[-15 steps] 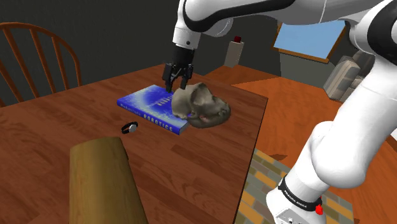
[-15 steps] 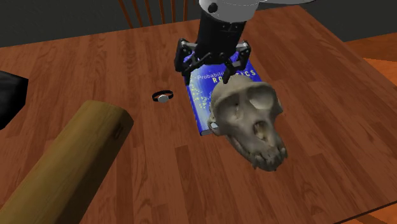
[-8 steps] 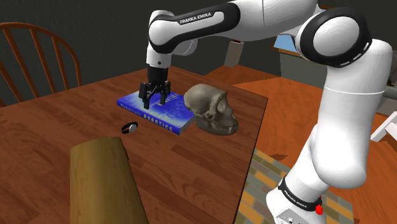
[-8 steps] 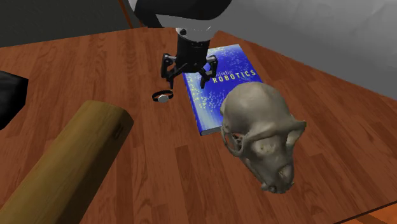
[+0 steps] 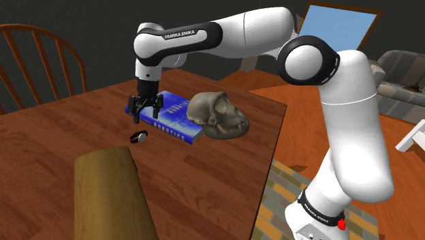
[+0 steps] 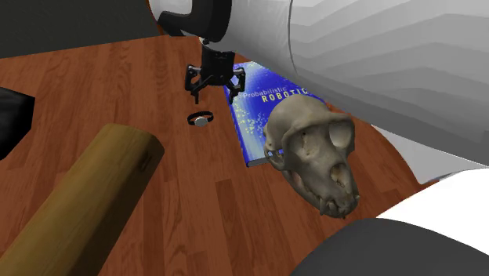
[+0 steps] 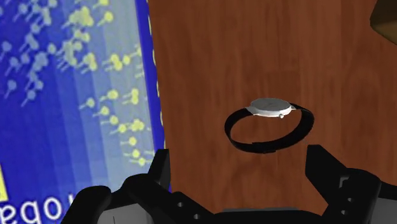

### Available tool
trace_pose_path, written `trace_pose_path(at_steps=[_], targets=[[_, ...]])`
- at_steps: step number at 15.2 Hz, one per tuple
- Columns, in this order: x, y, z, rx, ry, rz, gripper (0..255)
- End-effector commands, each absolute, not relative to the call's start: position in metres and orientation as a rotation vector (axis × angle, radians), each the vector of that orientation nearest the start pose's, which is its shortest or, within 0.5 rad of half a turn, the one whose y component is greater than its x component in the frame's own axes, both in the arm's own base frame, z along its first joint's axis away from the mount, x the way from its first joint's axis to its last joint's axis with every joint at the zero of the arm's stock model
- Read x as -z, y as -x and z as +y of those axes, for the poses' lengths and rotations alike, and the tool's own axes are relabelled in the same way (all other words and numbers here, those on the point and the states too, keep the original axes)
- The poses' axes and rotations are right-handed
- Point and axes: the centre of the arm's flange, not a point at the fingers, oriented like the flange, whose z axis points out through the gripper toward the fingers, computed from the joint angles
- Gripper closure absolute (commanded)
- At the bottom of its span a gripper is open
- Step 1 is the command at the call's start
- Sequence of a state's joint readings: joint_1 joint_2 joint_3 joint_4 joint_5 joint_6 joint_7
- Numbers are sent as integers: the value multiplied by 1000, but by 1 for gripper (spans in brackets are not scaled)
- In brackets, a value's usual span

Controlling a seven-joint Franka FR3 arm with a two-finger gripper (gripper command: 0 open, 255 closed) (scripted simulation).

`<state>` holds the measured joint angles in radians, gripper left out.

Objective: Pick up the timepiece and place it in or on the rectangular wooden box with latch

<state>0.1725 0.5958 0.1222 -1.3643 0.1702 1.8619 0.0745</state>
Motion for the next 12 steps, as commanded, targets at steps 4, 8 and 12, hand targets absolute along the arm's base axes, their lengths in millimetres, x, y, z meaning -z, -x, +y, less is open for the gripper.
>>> trace_pose_path(at_steps=[4, 8, 12], targets=[[-343, -678, 209, -199, 2917, -213, 0], [-335, -677, 211, -199, 2917, -213, 0], [-335, -677, 211, -199, 2917, -213, 0]])
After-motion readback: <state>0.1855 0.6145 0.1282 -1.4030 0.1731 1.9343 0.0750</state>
